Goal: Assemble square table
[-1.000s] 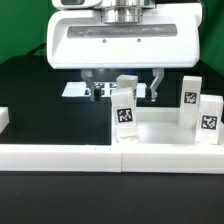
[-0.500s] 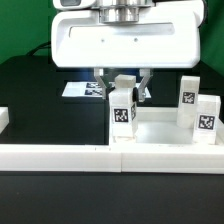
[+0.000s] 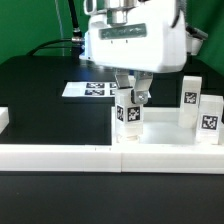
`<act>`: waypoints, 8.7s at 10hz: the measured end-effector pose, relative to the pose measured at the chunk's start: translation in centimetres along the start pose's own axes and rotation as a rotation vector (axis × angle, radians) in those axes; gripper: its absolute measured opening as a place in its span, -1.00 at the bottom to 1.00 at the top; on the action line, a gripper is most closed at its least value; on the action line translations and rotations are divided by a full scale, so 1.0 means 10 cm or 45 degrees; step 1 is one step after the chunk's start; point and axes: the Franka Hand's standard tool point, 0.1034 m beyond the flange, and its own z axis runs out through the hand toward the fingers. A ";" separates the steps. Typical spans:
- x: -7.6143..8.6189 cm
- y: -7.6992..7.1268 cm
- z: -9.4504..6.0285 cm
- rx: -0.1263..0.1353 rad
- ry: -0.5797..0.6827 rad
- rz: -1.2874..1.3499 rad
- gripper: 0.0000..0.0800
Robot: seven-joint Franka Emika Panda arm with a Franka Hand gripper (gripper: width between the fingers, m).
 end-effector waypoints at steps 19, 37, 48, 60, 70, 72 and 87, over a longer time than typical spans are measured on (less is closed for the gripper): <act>0.14 0.00 0.14 -0.028 -0.124 -1.388 0.62; 0.11 0.00 0.17 -0.122 -0.017 0.321 0.25; 0.13 0.00 0.12 -0.070 0.008 -1.386 0.62; 0.12 -0.01 0.15 -0.058 -0.060 0.317 -0.28; -0.03 -0.01 0.15 -0.074 -0.044 0.195 0.59; -0.07 -0.04 0.13 -0.066 -0.049 -0.056 0.62; 0.00 -0.03 0.17 -0.117 0.034 -0.022 -0.27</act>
Offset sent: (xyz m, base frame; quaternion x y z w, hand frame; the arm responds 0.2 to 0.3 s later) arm 0.0000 0.0000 0.0000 0.0000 0.0000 0.1938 0.9810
